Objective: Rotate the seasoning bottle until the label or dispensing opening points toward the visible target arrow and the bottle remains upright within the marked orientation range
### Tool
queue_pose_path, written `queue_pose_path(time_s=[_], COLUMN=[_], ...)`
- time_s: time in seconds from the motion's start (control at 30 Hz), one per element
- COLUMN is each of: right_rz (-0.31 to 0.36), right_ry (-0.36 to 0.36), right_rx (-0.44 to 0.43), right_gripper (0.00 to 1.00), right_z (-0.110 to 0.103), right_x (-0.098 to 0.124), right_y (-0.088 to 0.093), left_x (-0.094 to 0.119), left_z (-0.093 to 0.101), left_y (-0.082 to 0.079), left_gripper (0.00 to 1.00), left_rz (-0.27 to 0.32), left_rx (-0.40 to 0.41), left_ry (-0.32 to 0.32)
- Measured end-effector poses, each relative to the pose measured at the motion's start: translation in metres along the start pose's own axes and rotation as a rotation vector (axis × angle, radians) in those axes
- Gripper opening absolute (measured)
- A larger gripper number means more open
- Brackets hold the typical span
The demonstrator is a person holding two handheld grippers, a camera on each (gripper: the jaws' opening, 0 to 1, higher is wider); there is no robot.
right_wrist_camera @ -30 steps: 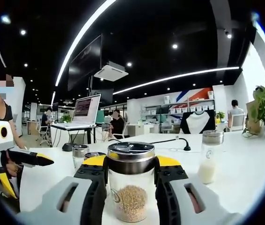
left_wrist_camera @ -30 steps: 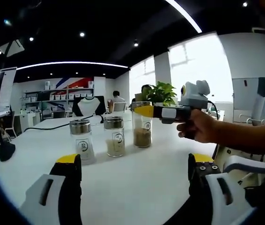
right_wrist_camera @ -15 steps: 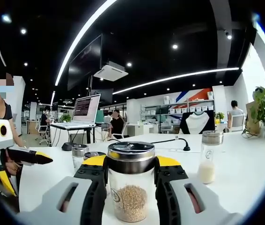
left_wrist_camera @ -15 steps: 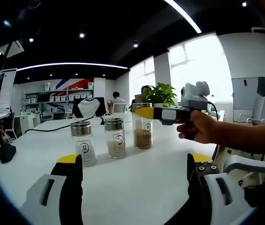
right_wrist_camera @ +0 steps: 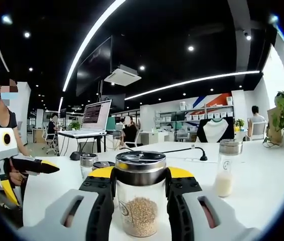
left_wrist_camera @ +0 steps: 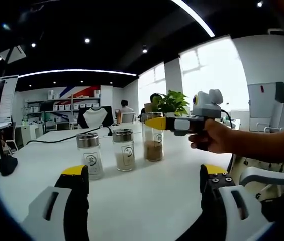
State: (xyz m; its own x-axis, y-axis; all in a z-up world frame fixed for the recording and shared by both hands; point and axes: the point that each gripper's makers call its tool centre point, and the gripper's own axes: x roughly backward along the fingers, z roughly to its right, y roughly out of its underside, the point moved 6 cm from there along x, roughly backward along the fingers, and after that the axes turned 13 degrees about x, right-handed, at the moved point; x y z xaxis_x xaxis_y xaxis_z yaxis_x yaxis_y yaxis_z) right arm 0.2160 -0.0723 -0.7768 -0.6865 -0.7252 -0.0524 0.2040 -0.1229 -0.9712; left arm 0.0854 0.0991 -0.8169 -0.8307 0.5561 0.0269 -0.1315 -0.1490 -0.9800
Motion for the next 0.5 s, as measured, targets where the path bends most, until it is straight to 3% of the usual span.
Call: queue_pose_path(time_s=[0.07, 0.17, 0.5], right_rz=[-0.027, 0.003, 0.03], right_ry=[-0.02, -0.006, 0.029], right_rx=[0.027, 0.031, -0.01], right_gripper=[0.4, 0.51, 0.6], right_z=[-0.001, 0.001, 0.014], right_x=[0.0, 0.004, 0.014], right_y=[0.001, -0.005, -0.017], left_x=[0.0, 0.0, -0.002], left_z=[0.0, -0.001, -0.001], left_y=[0.0, 0.0, 0.004], left_gripper=[0.96, 0.97, 0.97], left_rz=[0.001, 0.001, -0.008], left_rx=[-0.001, 0.001, 0.006], left_ry=[0.0, 0.0, -0.002])
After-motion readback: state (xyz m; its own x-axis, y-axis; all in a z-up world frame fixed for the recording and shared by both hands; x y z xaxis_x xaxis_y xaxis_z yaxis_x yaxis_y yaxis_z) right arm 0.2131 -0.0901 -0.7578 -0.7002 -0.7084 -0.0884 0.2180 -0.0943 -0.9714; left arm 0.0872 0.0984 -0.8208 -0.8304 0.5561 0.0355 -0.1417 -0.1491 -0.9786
